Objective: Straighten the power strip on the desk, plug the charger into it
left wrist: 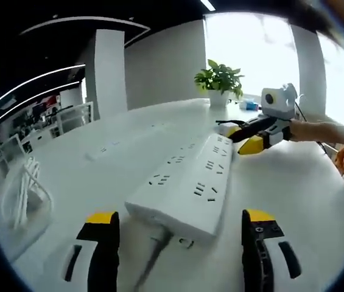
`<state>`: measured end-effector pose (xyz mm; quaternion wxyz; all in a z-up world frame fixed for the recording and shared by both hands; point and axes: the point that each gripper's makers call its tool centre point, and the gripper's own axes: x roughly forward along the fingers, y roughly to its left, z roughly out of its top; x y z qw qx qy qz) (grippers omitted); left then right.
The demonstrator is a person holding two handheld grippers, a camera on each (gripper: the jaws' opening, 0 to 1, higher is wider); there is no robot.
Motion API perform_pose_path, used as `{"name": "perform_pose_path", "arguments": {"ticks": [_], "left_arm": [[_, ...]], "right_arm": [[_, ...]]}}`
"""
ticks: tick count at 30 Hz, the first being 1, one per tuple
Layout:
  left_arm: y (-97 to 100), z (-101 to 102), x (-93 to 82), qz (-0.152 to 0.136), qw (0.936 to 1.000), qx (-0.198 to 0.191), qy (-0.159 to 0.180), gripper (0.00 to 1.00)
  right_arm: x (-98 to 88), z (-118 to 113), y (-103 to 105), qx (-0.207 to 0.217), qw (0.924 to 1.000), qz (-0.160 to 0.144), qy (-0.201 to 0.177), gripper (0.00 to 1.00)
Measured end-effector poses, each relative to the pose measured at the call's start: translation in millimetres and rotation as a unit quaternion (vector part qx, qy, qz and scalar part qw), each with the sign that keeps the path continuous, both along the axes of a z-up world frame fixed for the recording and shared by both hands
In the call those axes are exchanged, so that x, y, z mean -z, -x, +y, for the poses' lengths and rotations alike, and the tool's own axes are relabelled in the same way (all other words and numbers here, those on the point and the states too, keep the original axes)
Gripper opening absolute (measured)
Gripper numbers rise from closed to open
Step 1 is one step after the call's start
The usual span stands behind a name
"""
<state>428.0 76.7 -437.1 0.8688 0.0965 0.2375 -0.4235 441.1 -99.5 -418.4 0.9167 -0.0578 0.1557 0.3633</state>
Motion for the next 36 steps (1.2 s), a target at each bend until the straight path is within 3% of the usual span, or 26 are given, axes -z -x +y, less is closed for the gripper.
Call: {"name": "perform_pose_path", "arguments": {"ticks": [10,15,26,36], "left_arm": [[-3.6,-2.2,0.0,-0.003,0.9998,-0.013,0.017,0.78],[-4.1,-3.3,-2.1,-0.009,0.9996,-0.016,0.023,0.67],[-3.3,-4.2,-0.4,-0.012,0.9992,-0.028,0.024,0.64],[-3.3,-3.5,-0.3,-0.014,0.9994,-0.023,0.024,0.60]], "right_arm": [[2.1,-0.9,-1.3,0.003,0.9999,0.008,-0.008,0.28],[4.9,-3.9,-2.1,0.006,0.9997,0.017,-0.016,0.25],[7.7,-4.3,-3.9,0.014,0.9999,0.007,0.003,0.21],[7.4,-5.2,-4.1,0.027,0.9996,0.006,-0.002,0.18]]}}
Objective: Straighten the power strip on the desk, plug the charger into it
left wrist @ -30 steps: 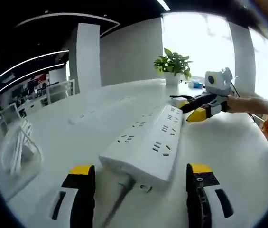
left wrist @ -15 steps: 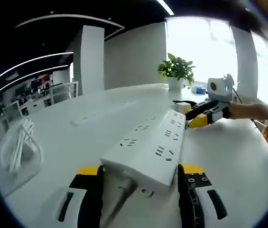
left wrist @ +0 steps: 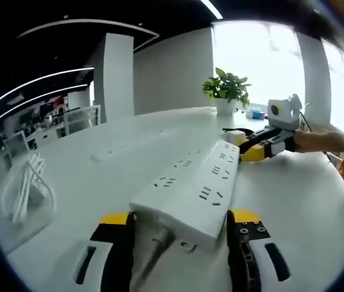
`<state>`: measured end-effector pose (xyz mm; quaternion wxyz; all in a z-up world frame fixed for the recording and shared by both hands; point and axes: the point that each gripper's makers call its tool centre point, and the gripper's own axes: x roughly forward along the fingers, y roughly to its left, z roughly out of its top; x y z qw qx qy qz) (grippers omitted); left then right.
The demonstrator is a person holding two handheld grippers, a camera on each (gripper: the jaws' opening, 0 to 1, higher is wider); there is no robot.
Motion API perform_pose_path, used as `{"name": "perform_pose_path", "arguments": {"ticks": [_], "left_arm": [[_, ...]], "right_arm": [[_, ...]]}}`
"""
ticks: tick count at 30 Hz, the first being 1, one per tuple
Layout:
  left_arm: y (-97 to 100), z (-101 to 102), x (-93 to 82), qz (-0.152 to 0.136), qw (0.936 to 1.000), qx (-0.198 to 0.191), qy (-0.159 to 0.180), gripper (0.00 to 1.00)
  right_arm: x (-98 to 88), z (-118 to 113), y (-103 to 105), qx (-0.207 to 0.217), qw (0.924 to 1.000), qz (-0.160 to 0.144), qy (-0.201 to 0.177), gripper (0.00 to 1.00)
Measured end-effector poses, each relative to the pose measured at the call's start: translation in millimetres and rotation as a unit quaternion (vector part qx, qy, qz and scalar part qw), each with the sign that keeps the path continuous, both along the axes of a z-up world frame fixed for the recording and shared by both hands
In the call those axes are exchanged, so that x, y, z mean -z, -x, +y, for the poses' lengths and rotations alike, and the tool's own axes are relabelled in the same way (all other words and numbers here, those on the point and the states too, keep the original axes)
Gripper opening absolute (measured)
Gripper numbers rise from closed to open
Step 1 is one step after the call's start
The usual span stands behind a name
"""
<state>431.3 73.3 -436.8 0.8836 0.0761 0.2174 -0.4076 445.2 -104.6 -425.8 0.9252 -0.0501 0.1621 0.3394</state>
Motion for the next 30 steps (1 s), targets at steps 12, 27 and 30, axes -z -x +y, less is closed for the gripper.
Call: {"name": "perform_pose_path", "arguments": {"ticks": [12,27,30], "left_arm": [[-7.6,2.6,-1.0,0.001,1.0000,0.003,-0.005,0.54],[-14.1,3.1,-2.9,-0.003,0.9997,0.014,-0.020,0.52],[-14.1,3.0,-2.9,-0.003,0.9997,0.015,-0.021,0.52]], "right_arm": [[-0.3,-0.5,0.9,0.004,1.0000,0.003,0.002,0.16],[-0.5,-1.2,2.0,0.007,0.9999,0.006,0.005,0.16],[-0.4,-1.3,2.3,0.008,0.9999,0.005,0.004,0.16]]}}
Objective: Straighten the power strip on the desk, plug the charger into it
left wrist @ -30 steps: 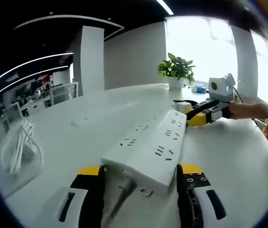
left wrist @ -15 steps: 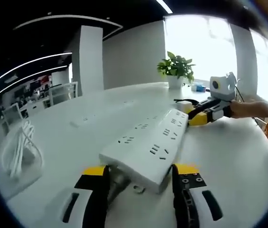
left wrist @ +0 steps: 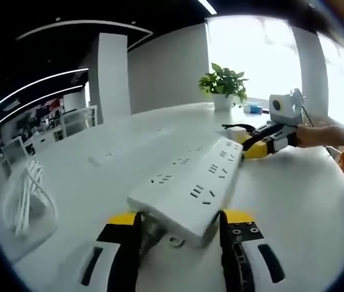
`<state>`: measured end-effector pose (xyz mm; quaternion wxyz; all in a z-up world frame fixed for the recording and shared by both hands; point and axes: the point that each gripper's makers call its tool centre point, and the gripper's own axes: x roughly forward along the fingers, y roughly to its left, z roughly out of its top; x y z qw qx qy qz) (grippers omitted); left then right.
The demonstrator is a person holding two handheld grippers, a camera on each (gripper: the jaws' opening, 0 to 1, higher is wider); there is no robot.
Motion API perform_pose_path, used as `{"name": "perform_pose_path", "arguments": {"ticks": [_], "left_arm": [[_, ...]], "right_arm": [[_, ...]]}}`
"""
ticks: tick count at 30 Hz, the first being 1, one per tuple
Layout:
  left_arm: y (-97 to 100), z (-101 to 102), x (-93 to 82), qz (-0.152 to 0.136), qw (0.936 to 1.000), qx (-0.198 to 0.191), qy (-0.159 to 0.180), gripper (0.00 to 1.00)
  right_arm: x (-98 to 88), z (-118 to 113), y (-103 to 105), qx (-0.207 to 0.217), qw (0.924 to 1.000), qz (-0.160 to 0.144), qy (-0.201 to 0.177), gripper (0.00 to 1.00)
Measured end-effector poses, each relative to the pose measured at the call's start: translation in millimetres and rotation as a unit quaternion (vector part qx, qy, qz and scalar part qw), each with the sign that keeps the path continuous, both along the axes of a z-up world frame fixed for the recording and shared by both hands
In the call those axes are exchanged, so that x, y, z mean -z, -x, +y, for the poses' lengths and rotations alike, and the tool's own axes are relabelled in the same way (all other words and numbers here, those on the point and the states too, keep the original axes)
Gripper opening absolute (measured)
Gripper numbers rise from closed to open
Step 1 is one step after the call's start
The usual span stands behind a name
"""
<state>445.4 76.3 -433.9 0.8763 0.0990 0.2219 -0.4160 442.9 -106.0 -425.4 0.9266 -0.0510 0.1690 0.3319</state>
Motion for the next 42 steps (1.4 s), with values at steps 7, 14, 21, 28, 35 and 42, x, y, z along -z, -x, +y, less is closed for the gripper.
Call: {"name": "perform_pose_path", "arguments": {"ticks": [7,14,21,28,35,42], "left_arm": [[-3.7,0.8,1.5,-0.008,0.9998,0.005,-0.019,0.51],[-5.9,-0.3,1.2,-0.009,0.9997,0.005,-0.020,0.51],[-5.2,-1.6,1.6,-0.008,0.9997,0.003,-0.023,0.51],[-3.4,-2.6,2.4,-0.008,0.9997,0.000,-0.025,0.51],[-7.6,-3.3,2.5,-0.005,0.9996,0.000,-0.029,0.52],[-6.0,-4.4,2.5,-0.009,0.9996,-0.005,-0.024,0.52]], "right_arm": [[0.2,-0.5,0.2,0.001,1.0000,-0.003,0.001,0.15],[0.4,-1.0,0.7,0.003,1.0000,-0.003,0.001,0.15],[0.5,-1.6,-0.2,0.004,1.0000,-0.003,0.000,0.15],[0.5,-2.1,-2.7,0.006,1.0000,-0.004,-0.001,0.15],[0.4,-2.3,-2.5,0.007,1.0000,-0.003,-0.001,0.15],[0.3,-3.2,-4.5,0.007,1.0000,-0.005,-0.003,0.15]]}}
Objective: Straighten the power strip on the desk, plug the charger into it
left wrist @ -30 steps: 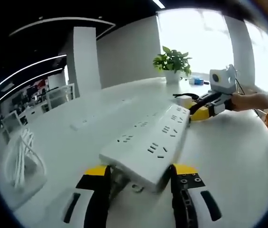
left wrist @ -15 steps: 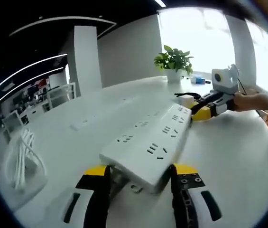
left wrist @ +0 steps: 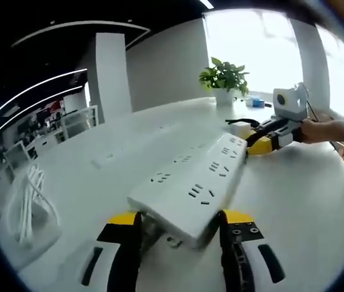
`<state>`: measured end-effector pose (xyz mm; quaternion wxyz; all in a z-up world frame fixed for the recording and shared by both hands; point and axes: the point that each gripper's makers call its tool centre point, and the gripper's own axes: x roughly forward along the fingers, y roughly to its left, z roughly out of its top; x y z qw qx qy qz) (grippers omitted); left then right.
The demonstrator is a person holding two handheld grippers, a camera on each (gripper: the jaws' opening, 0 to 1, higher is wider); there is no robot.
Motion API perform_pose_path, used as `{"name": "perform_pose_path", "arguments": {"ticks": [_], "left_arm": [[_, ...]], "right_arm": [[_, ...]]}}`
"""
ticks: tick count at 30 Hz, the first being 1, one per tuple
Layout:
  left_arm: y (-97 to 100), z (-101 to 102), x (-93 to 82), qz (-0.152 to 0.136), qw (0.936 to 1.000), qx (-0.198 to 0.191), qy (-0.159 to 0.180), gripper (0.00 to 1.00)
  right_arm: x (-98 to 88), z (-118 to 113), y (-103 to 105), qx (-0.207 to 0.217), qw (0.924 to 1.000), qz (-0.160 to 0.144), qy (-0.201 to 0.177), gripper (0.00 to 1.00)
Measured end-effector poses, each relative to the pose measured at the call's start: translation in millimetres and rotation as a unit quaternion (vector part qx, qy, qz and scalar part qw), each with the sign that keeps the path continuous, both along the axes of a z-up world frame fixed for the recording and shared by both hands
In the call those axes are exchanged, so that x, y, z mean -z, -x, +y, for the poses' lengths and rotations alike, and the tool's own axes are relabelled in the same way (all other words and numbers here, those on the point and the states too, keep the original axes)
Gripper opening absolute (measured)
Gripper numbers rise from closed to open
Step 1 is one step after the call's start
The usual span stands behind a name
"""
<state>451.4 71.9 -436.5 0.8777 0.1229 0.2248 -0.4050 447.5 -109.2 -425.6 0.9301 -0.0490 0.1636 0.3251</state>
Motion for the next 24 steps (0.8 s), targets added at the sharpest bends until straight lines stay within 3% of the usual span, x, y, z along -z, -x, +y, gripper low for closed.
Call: {"name": "perform_pose_path", "arguments": {"ticks": [24], "left_arm": [[8.0,2.1,-0.9,-0.003,1.0000,-0.005,0.002,0.51]], "right_arm": [[0.1,1.7,4.0,-0.003,1.0000,0.002,0.004,0.15]]}}
